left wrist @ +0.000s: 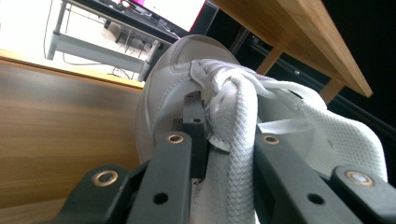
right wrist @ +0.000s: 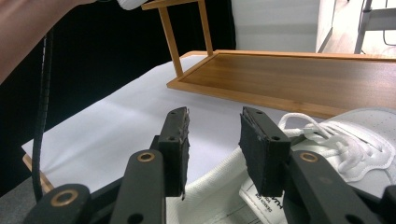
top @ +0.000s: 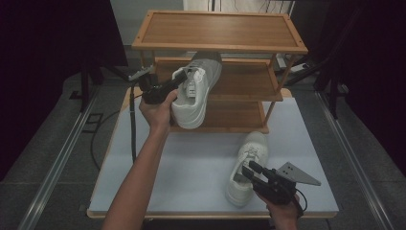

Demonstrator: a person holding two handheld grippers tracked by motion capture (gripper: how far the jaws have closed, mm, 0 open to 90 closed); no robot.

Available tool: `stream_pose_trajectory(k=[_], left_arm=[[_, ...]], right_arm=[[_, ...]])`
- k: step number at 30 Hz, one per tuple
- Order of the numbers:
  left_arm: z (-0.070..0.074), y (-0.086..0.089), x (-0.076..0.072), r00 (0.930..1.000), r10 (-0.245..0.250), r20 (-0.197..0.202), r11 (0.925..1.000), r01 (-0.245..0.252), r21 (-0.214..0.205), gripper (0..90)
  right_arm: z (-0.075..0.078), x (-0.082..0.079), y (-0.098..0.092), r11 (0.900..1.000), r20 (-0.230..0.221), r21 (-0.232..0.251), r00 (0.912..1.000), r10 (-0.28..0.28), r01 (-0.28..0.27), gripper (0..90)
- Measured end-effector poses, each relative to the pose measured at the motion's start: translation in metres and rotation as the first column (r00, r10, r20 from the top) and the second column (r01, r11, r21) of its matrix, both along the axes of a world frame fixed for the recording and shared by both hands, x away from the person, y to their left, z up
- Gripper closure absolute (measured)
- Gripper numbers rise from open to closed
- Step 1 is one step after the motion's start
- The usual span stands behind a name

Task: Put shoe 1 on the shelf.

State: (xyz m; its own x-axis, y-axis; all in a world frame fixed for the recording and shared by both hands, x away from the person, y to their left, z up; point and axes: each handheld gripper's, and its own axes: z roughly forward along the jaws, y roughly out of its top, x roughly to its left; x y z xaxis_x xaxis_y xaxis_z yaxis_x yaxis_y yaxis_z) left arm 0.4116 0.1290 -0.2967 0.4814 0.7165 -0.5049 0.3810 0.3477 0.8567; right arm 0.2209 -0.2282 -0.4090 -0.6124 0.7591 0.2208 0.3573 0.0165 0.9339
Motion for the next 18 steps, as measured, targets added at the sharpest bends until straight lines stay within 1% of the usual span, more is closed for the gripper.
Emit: stream_pose_trajectory(k=[1, 4, 7, 9, 12, 18], left_arm=[[0.001, -0.001, 0.002, 1.0, 0.007, -0.003, 1.0, -0.007, -0.006, 81.6], [0.004, -0.005, 0.008, 0.9997, 0.026, 0.003, 0.9996, -0.026, 0.007, 81.5], [0.006, -0.008, 0.015, 0.9991, 0.043, -0.004, 0.9991, -0.043, 0.003, 81.4], [0.006, -0.01, 0.019, 0.9984, 0.056, -0.007, 0.9984, -0.056, 0.009, 81.3], [0.006, -0.013, 0.025, 0.997, 0.077, -0.01, 0.9968, -0.077, 0.023, 81.2], [0.004, -0.014, 0.034, 0.9939, 0.108, -0.023, 0.9939, -0.107, 0.025, 80.8]], right_arm=[[0.0, 0.0, 0.0, 1.0, -0.001, -0.001, 1.0, 0.0, 0.0, 61.8], [0.0, 0.0, 0.0, 1.0, -0.002, -0.003, 1.0, 0.001, -0.001, 61.8], [0.0, 0.0, 0.0, 1.0, -0.001, -0.004, 1.0, 0.001, -0.001, 61.8], [0.0, 0.0, -0.001, 1.0, 0.002, -0.005, 1.0, -0.001, 0.001, 61.8], [0.0, 0.0, -0.003, 1.0, 0.002, -0.004, 1.0, -0.005, 0.005, 61.8], [0.0, 0.0, -0.003, 1.0, 0.001, -0.004, 1.0, -0.007, 0.007, 61.8]])
